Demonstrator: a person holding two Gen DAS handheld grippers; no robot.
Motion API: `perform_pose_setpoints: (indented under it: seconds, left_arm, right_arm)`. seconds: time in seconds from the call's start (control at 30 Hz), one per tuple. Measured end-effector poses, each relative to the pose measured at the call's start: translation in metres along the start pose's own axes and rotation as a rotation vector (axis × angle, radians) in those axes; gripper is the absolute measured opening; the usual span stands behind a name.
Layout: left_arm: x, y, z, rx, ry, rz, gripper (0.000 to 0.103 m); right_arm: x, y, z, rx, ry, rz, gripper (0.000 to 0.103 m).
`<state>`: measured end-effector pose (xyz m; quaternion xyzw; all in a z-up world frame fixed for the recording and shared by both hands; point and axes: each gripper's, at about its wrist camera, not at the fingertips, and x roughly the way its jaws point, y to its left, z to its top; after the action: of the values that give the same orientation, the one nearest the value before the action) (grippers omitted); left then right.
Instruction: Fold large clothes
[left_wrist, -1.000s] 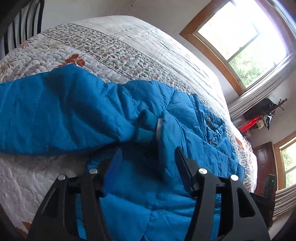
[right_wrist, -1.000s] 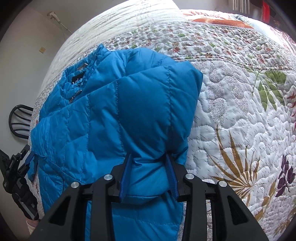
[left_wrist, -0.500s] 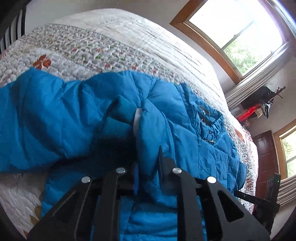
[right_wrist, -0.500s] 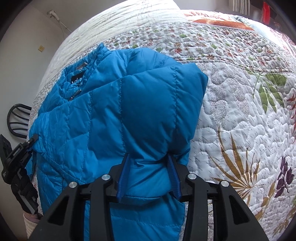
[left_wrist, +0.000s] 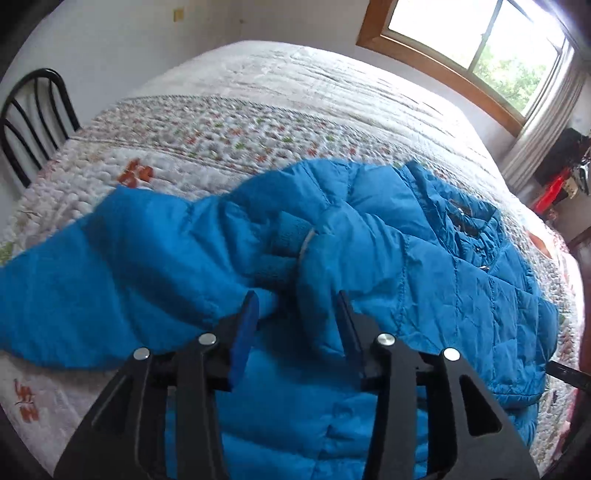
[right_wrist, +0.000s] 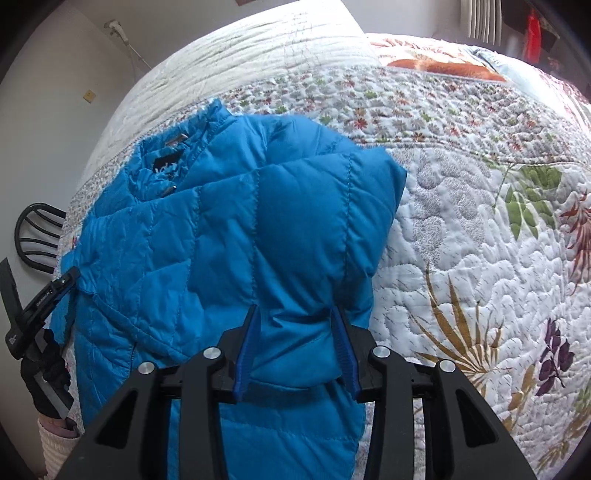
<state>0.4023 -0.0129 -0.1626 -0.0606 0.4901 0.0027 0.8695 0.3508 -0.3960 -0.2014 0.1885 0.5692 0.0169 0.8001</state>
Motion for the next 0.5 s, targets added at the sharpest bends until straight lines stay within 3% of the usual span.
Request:
perform_pose_setpoints:
  seconds: [0.07, 0.1, 0.17, 0.33, 0.5]
  left_arm:
    - [-0.021, 0.005, 0.002, -0.014, -0.059, 0.095, 0.047]
    - [-0.031, 0.004, 0.002, -0.019, -0.092, 0.108, 0.047]
    - [-0.04, -0.006, 0.003, 0.008, -0.101, 0.041, 0.047]
    - [-0.013, -0.07, -0.004, 0.168, -0.02, -0.021, 0.048]
    - [0.037, -0.084, -0.023, 0.229, 0.112, -0.009, 0.048]
  right_arm:
    - [-0.011, 0.01, -0.002, -0.025, -0.016, 0.023, 0.041]
    - [-0.015, 0.018, -0.003, -0.044, -0.024, 0.028, 0.041]
    - [-0.017, 0.032, -0.004, -0.085, -0.018, 0.044, 0.041]
    - [0.022, 0.063, -0.001, -0.124, 0.06, 0.047, 0.041]
    - [0.058, 0.065, -0.007, -0.128, 0.115, -0.014, 0.041]
